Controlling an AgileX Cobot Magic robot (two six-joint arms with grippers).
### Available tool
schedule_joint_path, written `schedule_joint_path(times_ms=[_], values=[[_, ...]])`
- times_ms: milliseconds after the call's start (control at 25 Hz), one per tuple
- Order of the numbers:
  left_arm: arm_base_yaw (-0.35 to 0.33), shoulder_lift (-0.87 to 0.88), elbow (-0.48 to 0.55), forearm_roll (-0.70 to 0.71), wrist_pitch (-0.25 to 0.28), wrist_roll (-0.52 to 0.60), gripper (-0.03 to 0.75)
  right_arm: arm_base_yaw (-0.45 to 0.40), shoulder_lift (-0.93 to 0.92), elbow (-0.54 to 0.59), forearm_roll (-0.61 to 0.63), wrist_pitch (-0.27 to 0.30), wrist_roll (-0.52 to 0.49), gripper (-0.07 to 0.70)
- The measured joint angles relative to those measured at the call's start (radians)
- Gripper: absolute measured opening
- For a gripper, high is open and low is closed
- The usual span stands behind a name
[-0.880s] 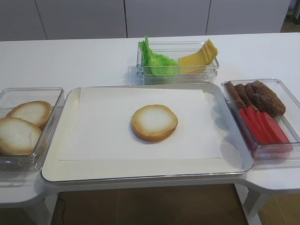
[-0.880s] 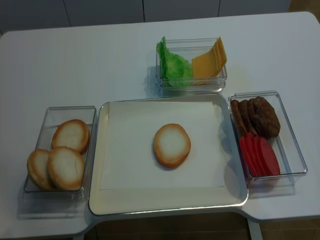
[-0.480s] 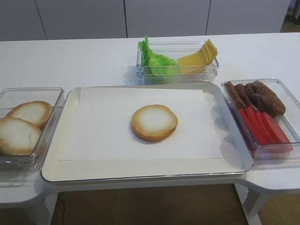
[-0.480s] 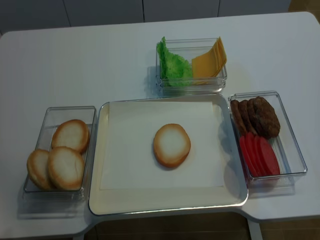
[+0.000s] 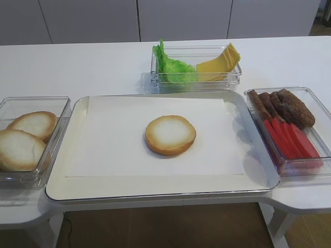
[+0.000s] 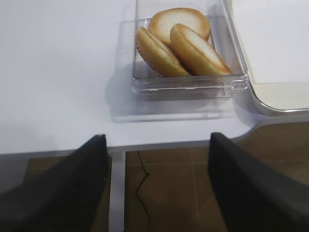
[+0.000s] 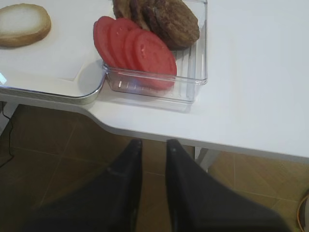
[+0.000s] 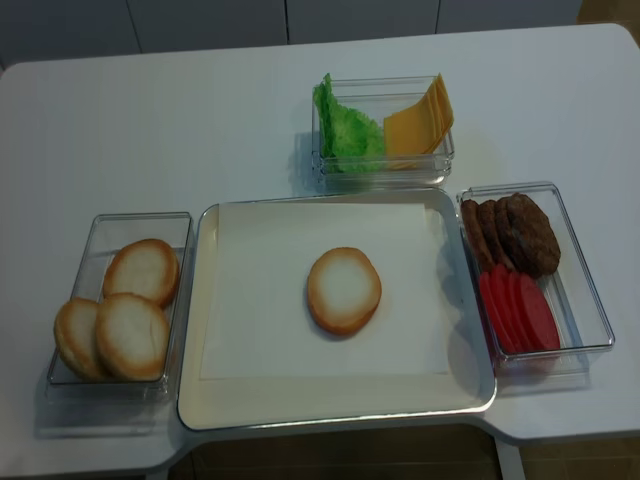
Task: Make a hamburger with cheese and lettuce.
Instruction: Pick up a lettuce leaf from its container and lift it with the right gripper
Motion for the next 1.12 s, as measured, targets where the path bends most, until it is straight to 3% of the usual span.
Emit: schedule_joint_path(times_ms=[680, 920, 1120], values=[[0.0, 0.0, 0.0, 0.0, 0.0, 0.0, 0.477, 0.0, 0.0, 0.0, 0.0, 0.0, 0.0, 0.144], [0.0, 0.0, 0.0, 0.0, 0.0, 0.0, 0.477, 0.0, 0.0, -0.006, 0.0, -0.009, -0.002, 0.357], [0.0, 0.0, 0.0, 0.0, 0.0, 0.0, 0.477, 0.0, 0.006, -0.06, 0.0, -0.069, -0.002, 0.375]])
